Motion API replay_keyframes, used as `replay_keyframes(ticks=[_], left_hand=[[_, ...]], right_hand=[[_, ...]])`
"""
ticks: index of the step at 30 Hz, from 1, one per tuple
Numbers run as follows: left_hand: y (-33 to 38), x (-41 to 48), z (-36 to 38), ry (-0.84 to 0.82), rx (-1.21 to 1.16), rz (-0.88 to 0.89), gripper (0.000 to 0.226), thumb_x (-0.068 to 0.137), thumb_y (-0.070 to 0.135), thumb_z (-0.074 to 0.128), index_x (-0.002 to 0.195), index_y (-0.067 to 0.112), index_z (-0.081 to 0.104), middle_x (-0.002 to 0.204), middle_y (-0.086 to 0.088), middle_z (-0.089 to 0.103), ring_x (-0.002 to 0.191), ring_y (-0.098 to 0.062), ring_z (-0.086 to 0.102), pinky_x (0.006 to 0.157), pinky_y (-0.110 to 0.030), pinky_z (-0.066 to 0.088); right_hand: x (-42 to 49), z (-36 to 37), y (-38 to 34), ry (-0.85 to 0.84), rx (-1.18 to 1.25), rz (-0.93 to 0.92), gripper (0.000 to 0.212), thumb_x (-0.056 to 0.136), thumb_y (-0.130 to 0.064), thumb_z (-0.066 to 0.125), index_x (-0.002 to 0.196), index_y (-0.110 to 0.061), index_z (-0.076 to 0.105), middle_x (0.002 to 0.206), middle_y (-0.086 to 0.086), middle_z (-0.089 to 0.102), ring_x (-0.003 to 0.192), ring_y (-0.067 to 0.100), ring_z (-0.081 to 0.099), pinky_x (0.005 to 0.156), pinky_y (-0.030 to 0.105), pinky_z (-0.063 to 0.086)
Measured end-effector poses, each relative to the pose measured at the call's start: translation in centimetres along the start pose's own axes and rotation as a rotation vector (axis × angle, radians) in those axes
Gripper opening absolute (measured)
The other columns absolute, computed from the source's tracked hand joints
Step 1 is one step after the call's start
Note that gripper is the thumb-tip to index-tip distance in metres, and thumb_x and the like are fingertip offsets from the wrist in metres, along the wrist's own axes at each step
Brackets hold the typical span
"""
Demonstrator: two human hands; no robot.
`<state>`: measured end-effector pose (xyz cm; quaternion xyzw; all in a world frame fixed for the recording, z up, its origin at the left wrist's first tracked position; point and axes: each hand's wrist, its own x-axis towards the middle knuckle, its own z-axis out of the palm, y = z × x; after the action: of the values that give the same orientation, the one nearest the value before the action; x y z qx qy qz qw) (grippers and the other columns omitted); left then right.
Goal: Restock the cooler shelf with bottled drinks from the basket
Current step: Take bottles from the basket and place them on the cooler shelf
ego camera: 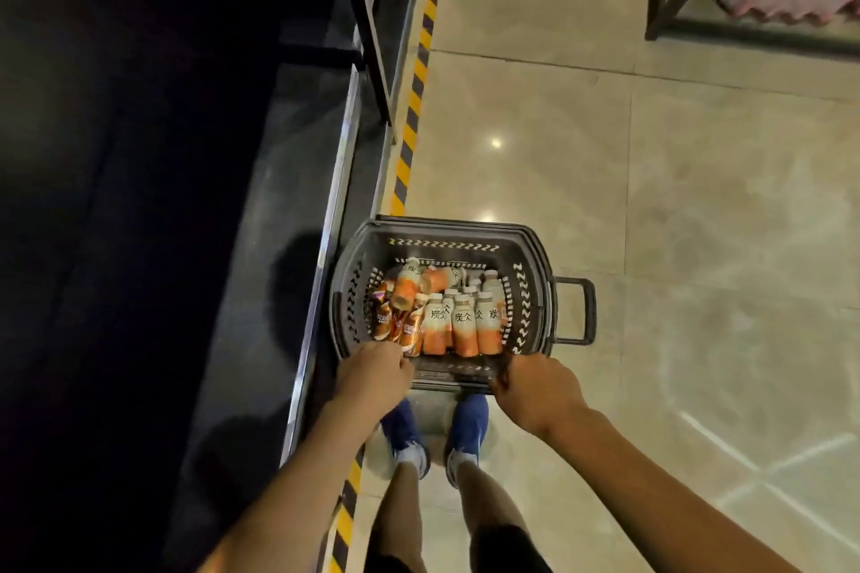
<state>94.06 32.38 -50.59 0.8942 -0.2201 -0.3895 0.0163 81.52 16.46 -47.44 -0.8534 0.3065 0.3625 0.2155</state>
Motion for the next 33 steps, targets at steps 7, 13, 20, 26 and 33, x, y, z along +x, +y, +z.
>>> replay_keyframes(ticks=[7, 13, 20, 26, 33], left_hand=[[-1.2, 15.6, 11.0, -0.109, -0.001, 0.038, 0.028, 0.098, 0.03, 0.045, 0.092, 0.015, 0.067, 0.094, -0.006, 0.068, 0.089, -0.027, 0.065, 0.071, -0.033, 0.047], [-4.4, 26.6, 20.4, -0.106, -0.254, -0.101, 0.025, 0.096, 0.021, 0.053, 0.074, 0.011, 0.061, 0.083, -0.011, 0.066, 0.083, -0.029, 0.064, 0.07, -0.034, 0.05], [-7.6, 35.5, 28.8, -0.114, -0.448, -0.39, 0.061, 0.083, 0.035, 0.075, 0.131, 0.007, 0.05, 0.13, -0.012, 0.057, 0.12, -0.032, 0.055, 0.097, -0.039, 0.048], [-8.1, 38.1, 32.7, -0.011, -0.501, -0.43, 0.098, 0.066, 0.058, 0.081, 0.14, 0.012, 0.037, 0.144, -0.015, 0.042, 0.13, -0.036, 0.046, 0.102, -0.052, 0.045], [-8.6, 38.5, 32.3, -0.116, -0.482, -0.427, 0.099, 0.066, 0.065, 0.077, 0.143, 0.018, 0.037, 0.148, -0.013, 0.04, 0.132, -0.035, 0.044, 0.1, -0.051, 0.046]], right_hand=[[16.5, 7.6, 3.6, -0.078, 0.376, 0.24, 0.033, 0.095, -0.028, 0.054, 0.113, -0.004, 0.068, 0.114, 0.021, 0.068, 0.106, 0.038, 0.063, 0.079, 0.032, 0.046], [28.2, 16.3, 5.7, -0.101, 0.538, 0.329, 0.034, 0.095, -0.024, 0.055, 0.125, -0.009, 0.06, 0.119, 0.015, 0.066, 0.102, 0.029, 0.062, 0.081, 0.027, 0.046], [38.4, 24.1, 7.1, 0.009, 0.655, 0.498, 0.07, 0.088, -0.03, 0.067, 0.145, -0.007, 0.034, 0.142, 0.017, 0.047, 0.125, 0.034, 0.051, 0.104, 0.042, 0.046], [41.7, 27.6, 8.4, 0.098, 0.817, 0.531, 0.095, 0.078, -0.052, 0.076, 0.152, -0.022, 0.026, 0.157, 0.011, 0.025, 0.136, 0.035, 0.04, 0.109, 0.048, 0.04], [41.8, 28.8, 9.2, 0.107, 0.89, 0.571, 0.095, 0.072, -0.062, 0.076, 0.148, -0.026, 0.032, 0.147, 0.009, 0.043, 0.129, 0.033, 0.049, 0.104, 0.05, 0.045]])
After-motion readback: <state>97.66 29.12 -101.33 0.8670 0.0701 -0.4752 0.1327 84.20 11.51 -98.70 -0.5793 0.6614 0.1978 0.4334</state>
